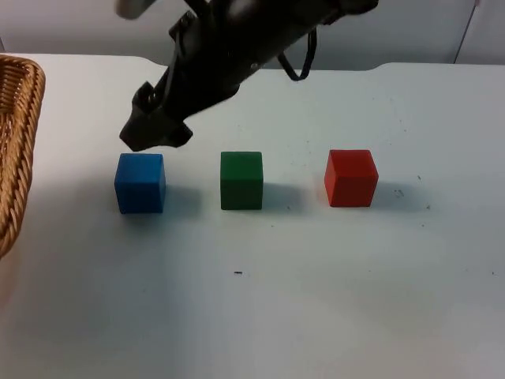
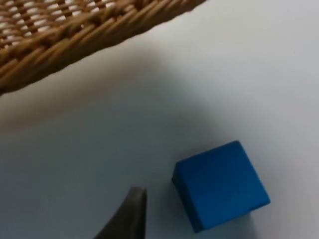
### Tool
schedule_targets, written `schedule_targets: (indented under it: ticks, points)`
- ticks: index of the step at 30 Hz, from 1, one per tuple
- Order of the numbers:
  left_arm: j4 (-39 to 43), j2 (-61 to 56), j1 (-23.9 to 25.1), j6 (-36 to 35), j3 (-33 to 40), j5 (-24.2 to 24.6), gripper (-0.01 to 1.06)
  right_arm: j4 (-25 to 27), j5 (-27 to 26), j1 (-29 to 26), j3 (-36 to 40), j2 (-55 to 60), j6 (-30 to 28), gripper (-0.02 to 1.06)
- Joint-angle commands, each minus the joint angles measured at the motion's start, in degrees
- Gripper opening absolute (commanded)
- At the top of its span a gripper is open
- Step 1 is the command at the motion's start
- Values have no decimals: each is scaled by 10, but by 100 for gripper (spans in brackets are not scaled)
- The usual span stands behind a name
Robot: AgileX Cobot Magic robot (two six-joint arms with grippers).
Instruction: Pick up the basket with the left hand and place the blue cube into the basket with the right hand.
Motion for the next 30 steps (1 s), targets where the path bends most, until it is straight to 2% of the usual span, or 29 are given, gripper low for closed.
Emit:
schedule_targets:
  ticks: [1, 6, 13, 30]
  points:
    - [-24, 0, 3, 4, 0, 0, 0, 9, 6, 3, -7, 21, -27, 101]
    - [-25, 0, 3, 4, 0, 0, 0, 27, -3, 9, -9, 43, -82, 101]
    - [-36, 0, 3, 7, 0, 0, 0, 32, -16, 12, -20, 72, -131, 100]
    - [-39, 1, 3, 18, 0, 1, 0, 34, -3, 14, -76, 139, -131, 100]
